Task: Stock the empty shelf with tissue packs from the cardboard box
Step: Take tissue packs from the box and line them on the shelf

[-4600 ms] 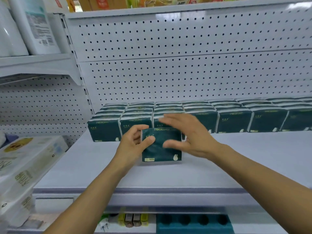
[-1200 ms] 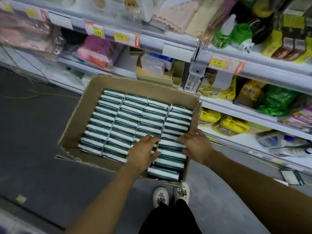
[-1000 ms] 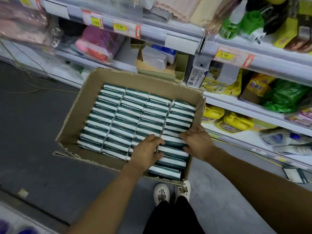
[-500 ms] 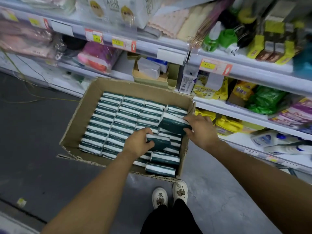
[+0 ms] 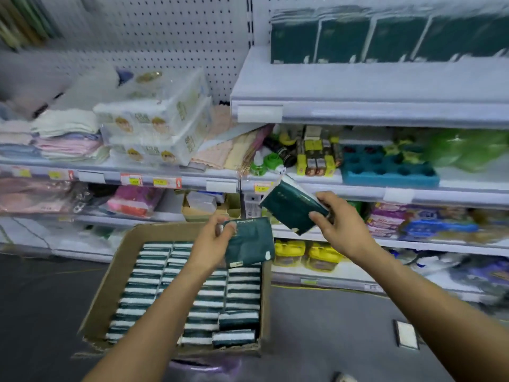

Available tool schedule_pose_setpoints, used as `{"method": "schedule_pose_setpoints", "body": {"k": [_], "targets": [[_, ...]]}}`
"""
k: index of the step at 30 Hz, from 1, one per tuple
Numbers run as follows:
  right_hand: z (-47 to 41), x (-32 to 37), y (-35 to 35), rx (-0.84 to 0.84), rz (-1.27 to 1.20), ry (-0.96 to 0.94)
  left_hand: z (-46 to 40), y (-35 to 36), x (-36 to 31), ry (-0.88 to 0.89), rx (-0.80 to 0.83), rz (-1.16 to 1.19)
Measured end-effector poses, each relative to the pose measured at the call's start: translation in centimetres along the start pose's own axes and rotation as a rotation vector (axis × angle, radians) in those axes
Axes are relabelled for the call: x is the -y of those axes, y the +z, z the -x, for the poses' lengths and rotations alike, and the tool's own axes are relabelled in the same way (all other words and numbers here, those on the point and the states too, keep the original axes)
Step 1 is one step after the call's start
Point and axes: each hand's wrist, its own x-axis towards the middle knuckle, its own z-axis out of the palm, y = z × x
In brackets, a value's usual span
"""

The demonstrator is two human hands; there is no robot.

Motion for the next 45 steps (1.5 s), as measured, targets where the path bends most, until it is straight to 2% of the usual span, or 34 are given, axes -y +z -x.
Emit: {"method": "schedule_pose_setpoints", "body": {"k": [5, 10, 16, 24, 30, 36, 41, 45], "targets": [[-0.7, -0.6, -8.0, -0.106, -0.027, -0.01, -1.5, 3.6, -8.2, 0.17, 0.028, -0.058], [-1.3, -3.3, -16.5, -0.212, -0.041, -0.042, -2.3, 9.3, -17.1, 0.303, 0.03, 0.026], [-2.5, -8.5, -27.9, -0.315, -0.018, -0.13, -2.0, 16.8, -26.8, 0.318, -0.015, 0.228], [-6.1, -14.3, -38.9, -0.398, 0.074, -0.179, -3.8, 23.5, -36.3, 0.421, 0.013, 0.186], [-10.3, -17.2, -43.4, -0.426, 0.256, -0.103, -6.0, 25.5, -40.4, 0.361, -0.042, 0.276], [-14.2, -20.1, -44.8, -0.294, 0.466, -0.018, -10.0, 27.5, -42.1, 0.349, 0.026, 0.279], [-15.9, -22.1, -42.9, -0.287, 0.643, -0.106, -13.8, 29.0, -43.3, 0.352, 0.087, 0.3], [-19.0, -23.7, -42.9, -0.353, 0.661, -0.107, -16.9, 29.3, -43.9, 0.341, 0.117, 0.324]]}}
